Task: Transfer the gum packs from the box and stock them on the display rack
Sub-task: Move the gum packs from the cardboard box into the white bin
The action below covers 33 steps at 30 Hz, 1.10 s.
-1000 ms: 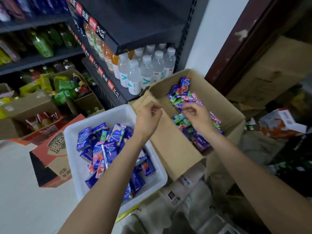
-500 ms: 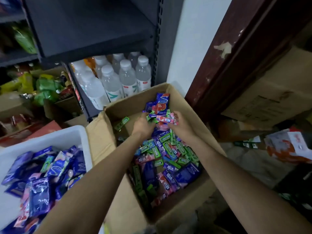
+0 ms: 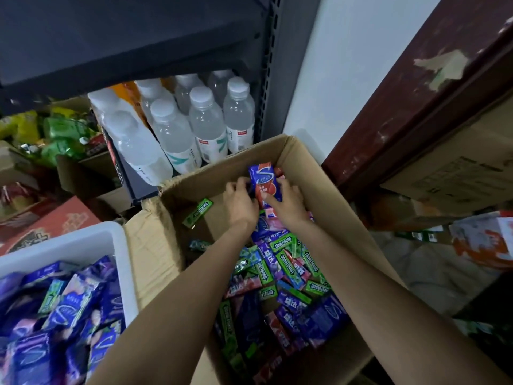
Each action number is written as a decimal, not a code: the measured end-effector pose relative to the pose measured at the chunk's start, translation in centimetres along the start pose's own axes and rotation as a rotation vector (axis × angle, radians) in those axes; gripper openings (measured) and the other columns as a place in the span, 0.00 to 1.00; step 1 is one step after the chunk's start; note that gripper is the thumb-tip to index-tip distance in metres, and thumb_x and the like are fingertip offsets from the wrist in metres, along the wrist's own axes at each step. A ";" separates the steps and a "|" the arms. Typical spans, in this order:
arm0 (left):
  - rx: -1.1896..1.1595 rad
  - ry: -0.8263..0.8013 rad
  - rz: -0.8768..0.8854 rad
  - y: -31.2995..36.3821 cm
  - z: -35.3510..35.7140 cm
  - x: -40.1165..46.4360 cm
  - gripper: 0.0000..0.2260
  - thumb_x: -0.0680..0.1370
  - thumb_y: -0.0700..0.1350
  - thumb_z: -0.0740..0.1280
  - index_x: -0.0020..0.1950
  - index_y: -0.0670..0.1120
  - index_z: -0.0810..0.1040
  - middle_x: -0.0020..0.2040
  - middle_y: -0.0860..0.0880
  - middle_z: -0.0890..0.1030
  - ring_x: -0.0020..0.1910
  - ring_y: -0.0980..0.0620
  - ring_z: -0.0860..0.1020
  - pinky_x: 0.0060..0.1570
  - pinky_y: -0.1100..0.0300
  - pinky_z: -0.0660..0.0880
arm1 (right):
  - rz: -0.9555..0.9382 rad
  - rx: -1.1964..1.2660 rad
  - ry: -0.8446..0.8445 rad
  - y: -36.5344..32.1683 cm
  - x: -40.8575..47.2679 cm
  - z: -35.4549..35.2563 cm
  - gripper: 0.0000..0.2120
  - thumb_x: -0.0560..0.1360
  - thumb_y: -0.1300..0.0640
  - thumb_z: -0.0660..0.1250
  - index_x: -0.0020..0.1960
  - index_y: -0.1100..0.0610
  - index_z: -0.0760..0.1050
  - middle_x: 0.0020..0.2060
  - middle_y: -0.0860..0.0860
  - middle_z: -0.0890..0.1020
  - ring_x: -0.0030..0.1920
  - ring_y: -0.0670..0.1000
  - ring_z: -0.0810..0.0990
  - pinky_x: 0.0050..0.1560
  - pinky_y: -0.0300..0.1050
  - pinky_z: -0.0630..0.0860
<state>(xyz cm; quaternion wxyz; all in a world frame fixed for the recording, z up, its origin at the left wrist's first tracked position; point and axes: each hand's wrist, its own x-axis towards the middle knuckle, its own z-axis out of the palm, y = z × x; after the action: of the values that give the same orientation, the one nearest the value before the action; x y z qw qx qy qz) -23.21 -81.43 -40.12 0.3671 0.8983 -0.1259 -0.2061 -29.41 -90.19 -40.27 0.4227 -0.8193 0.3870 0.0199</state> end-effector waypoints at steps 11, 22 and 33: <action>0.020 -0.051 -0.189 -0.8 -1.7 -3.3 0.10 0.79 0.38 0.58 0.59 0.37 0.72 0.57 0.37 0.78 0.56 0.38 0.76 0.50 0.54 0.70 | -0.029 0.084 -0.104 1.4 -3.3 0.0 0.24 0.71 0.49 0.72 0.60 0.58 0.68 0.59 0.55 0.74 0.59 0.54 0.74 0.58 0.49 0.71; -0.449 -0.258 -0.281 -1.6 -1.8 -1.7 0.23 0.76 0.51 0.68 0.66 0.40 0.72 0.60 0.45 0.79 0.52 0.50 0.80 0.49 0.60 0.76 | 0.087 0.309 -0.302 0.3 -1.5 -0.9 0.28 0.69 0.52 0.74 0.66 0.51 0.70 0.57 0.51 0.80 0.53 0.49 0.80 0.53 0.44 0.77; -0.492 -0.334 -0.359 -1.5 -3.3 -1.4 0.30 0.70 0.45 0.75 0.67 0.38 0.68 0.59 0.45 0.78 0.50 0.49 0.79 0.45 0.60 0.77 | 0.125 0.446 -0.364 -0.1 -1.6 -1.7 0.14 0.75 0.58 0.67 0.59 0.56 0.68 0.51 0.55 0.80 0.47 0.54 0.81 0.51 0.50 0.77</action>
<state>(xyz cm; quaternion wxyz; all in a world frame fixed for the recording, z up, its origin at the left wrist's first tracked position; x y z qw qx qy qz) -22.80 -77.80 -38.67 0.5047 0.7446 0.0294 -0.4359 -30.93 -90.40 -38.56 0.6527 -0.6637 0.3493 0.1069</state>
